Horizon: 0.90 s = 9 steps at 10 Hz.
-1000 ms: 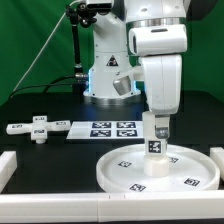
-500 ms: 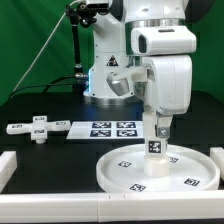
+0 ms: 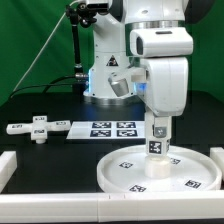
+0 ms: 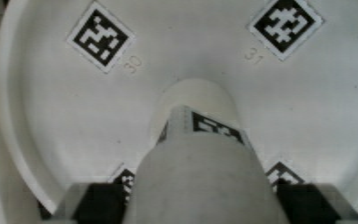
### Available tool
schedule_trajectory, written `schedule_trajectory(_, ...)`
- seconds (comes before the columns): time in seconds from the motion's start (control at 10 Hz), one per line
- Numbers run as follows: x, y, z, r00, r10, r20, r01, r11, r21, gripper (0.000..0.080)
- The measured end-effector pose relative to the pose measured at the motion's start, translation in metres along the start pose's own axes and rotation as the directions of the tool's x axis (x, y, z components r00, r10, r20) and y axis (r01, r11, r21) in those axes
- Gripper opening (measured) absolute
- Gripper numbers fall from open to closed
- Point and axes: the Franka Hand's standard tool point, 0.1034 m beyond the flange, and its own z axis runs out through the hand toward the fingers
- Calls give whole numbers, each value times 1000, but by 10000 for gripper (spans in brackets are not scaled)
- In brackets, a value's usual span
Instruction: Assemble round table
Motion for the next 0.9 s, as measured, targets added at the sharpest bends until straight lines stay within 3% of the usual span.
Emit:
schedule_trajectory(0.5, 1, -2, 1, 941, 339, 2, -339, 941, 8, 409)
schedule_trajectory(0.7, -1, -1, 1, 830, 558, -8, -558, 830, 8, 409)
schedule_trajectory(0.9, 1, -1, 2, 637, 769, -49, -770, 638, 2, 409)
